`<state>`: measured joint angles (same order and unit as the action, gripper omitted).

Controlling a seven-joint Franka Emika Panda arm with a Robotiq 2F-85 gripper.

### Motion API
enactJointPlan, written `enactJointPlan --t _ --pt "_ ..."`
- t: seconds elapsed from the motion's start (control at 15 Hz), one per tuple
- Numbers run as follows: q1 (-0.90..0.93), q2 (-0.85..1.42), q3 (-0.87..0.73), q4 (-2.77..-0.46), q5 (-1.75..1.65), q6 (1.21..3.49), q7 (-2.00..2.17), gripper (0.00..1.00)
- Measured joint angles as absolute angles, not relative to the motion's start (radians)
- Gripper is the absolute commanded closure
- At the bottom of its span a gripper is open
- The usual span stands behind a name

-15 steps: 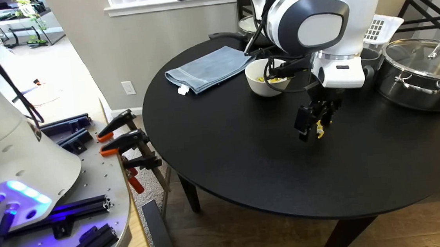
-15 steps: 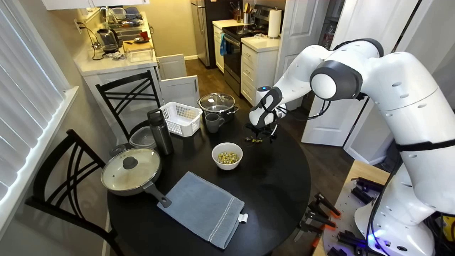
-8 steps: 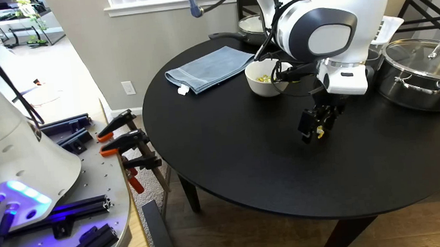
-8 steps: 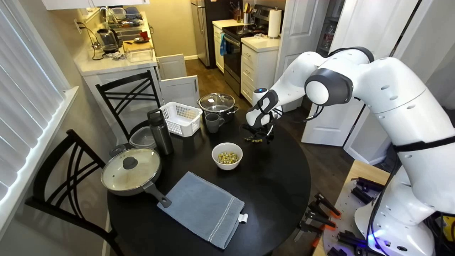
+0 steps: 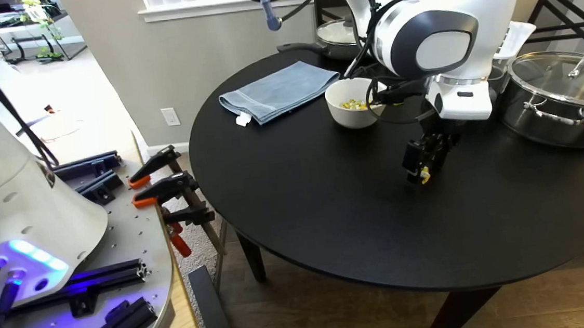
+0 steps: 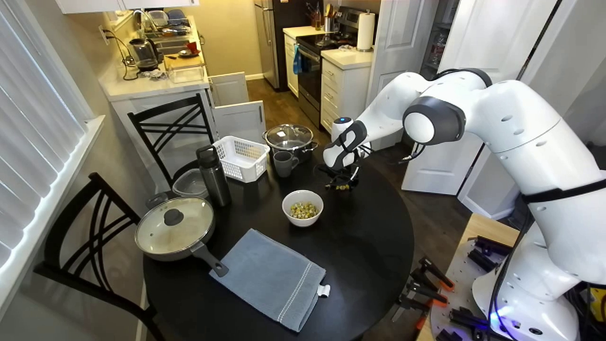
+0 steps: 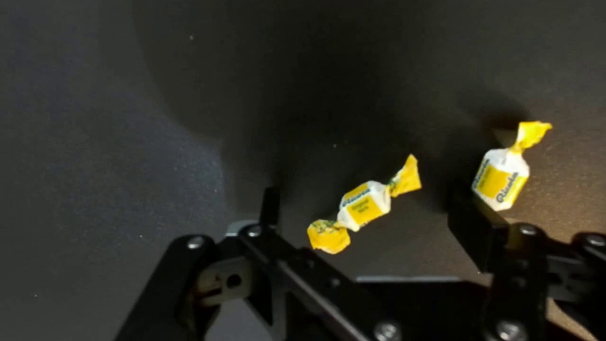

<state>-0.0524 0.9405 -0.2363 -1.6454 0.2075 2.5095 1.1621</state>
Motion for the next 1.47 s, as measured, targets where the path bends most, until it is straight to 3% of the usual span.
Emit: enactJointPlan --t 0.6,1.07,1.47 --pt "-0.054 0.942 -0.229 -1.625 0.208 2.510 1.162 0.98" --pt "-0.036 0.919 -0.214 -1.642 0.205 2.512 1.156 0.96" --pt "0.044 0.741 -0.191 -1.776 0.189 2.591 1.111 0.96"
